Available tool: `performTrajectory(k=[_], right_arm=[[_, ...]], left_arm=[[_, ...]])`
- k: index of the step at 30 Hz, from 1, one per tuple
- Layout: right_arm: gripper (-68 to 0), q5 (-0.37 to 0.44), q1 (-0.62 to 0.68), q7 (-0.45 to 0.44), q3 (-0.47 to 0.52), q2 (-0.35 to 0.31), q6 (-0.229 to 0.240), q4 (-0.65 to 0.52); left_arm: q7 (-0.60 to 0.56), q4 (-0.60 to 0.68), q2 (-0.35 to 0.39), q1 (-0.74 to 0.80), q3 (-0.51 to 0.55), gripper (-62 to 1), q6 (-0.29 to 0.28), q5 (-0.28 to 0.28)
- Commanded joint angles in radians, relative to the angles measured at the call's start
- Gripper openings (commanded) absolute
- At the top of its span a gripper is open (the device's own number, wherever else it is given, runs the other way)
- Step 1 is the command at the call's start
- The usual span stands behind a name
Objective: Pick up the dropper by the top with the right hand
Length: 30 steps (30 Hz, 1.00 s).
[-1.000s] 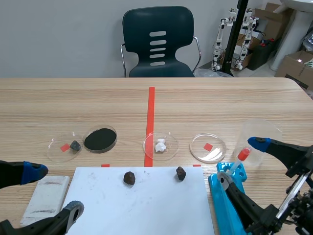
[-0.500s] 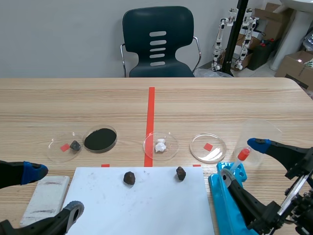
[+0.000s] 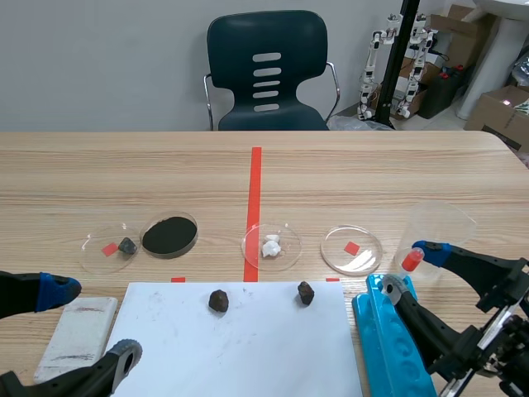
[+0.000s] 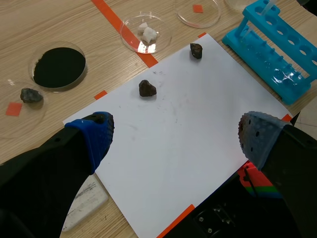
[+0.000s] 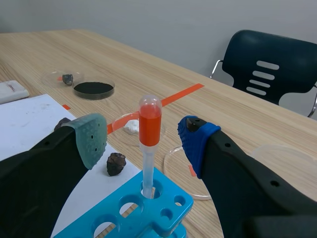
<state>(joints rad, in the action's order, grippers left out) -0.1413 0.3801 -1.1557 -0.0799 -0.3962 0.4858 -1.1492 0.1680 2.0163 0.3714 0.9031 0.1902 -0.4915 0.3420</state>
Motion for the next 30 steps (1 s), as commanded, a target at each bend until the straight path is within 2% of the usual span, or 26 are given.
performTrajectory(k=[1, 7, 13, 17, 21, 27, 30], right_arm=[[-36.0, 0.021, 0.003, -0.021, 0.01, -0.017, 0.0, -0.014], [-41.1, 0.021, 0.006, -0.023, 0.01, -0.017, 0.0, -0.014], [-42.0, 0.021, 0.006, -0.03, 0.01, -0.017, -0.008, -0.014], [-45.9, 0.021, 0.006, -0.034, 0.01, -0.017, -0.019, -0.014], [-47.1, 0.021, 0.006, -0.034, 0.01, -0.017, -0.019, -0.014], [-58.4, 0.021, 0.006, -0.033, 0.01, -0.017, -0.019, -0.014], [-59.9, 0.021, 0.006, -0.033, 0.01, -0.017, -0.019, -0.014]], left_arm=[[-0.014, 0.027, -0.005, 0.008, 0.002, -8.2, -0.002, 0.014], [-0.014, 0.027, -0.005, 0.008, 0.002, -8.2, -0.002, 0.014], [-0.014, 0.027, -0.005, 0.008, 0.002, -8.2, -0.002, 0.014], [-0.014, 0.027, -0.005, 0.008, 0.002, -8.2, -0.002, 0.014], [-0.014, 0.027, -0.005, 0.008, 0.002, -8.2, -0.002, 0.014], [-0.014, 0.027, -0.005, 0.008, 0.002, -8.2, -0.002, 0.014], [-0.014, 0.027, -0.005, 0.008, 0.002, -8.2, -0.002, 0.014]])
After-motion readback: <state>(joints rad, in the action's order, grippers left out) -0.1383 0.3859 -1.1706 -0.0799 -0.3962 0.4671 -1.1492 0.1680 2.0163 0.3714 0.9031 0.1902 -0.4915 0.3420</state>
